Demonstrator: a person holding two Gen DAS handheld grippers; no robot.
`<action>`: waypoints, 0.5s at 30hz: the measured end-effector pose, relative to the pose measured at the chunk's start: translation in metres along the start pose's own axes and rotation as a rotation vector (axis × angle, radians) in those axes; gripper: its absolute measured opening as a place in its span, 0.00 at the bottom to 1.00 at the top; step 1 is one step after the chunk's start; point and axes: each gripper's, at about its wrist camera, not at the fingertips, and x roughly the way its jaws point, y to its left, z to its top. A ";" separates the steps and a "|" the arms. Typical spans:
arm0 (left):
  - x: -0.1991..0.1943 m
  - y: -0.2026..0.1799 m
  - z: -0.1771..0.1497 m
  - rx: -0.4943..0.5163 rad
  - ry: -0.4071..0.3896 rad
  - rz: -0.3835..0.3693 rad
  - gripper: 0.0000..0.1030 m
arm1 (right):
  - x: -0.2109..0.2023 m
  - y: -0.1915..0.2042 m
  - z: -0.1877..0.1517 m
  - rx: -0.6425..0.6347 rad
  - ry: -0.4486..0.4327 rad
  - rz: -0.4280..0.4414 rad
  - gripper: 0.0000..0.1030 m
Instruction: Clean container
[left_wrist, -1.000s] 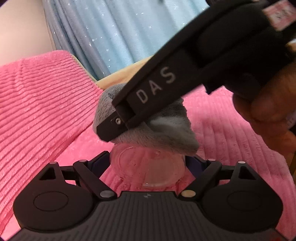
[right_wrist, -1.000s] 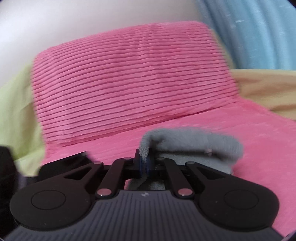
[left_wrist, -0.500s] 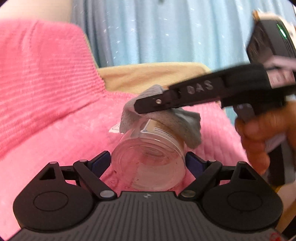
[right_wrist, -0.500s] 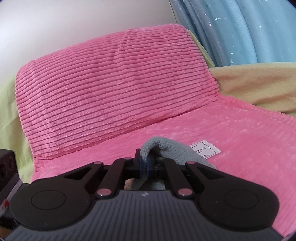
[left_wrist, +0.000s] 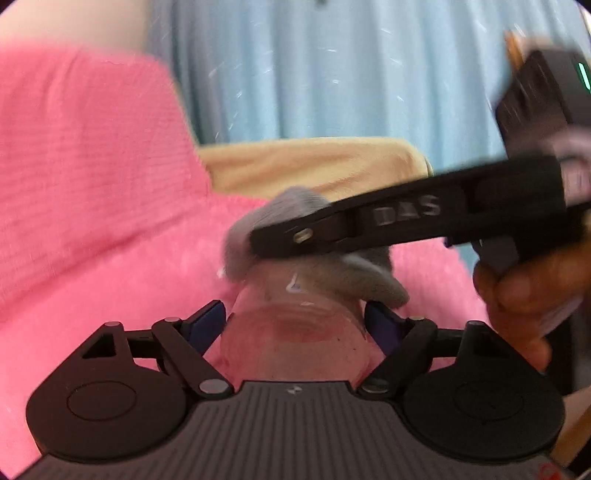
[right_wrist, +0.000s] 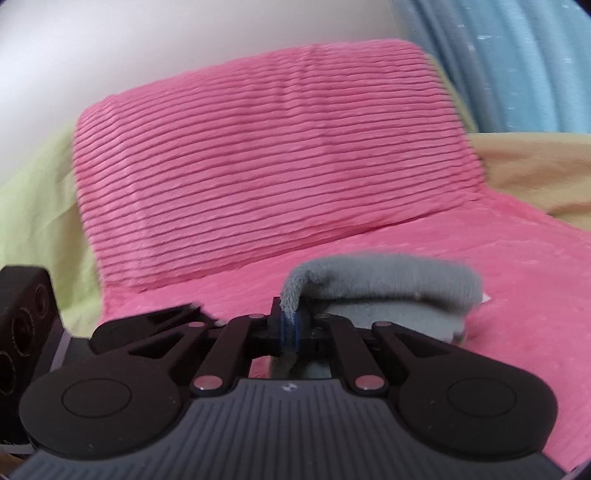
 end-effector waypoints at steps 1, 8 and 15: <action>0.001 -0.001 0.000 0.012 -0.002 0.004 0.79 | 0.001 0.001 0.000 -0.009 0.003 0.004 0.04; 0.004 0.001 0.000 0.016 -0.003 0.003 0.79 | -0.004 -0.019 0.004 0.041 -0.037 -0.109 0.02; 0.016 0.024 0.000 -0.142 0.037 -0.036 0.87 | -0.004 -0.021 0.004 0.048 -0.041 -0.115 0.03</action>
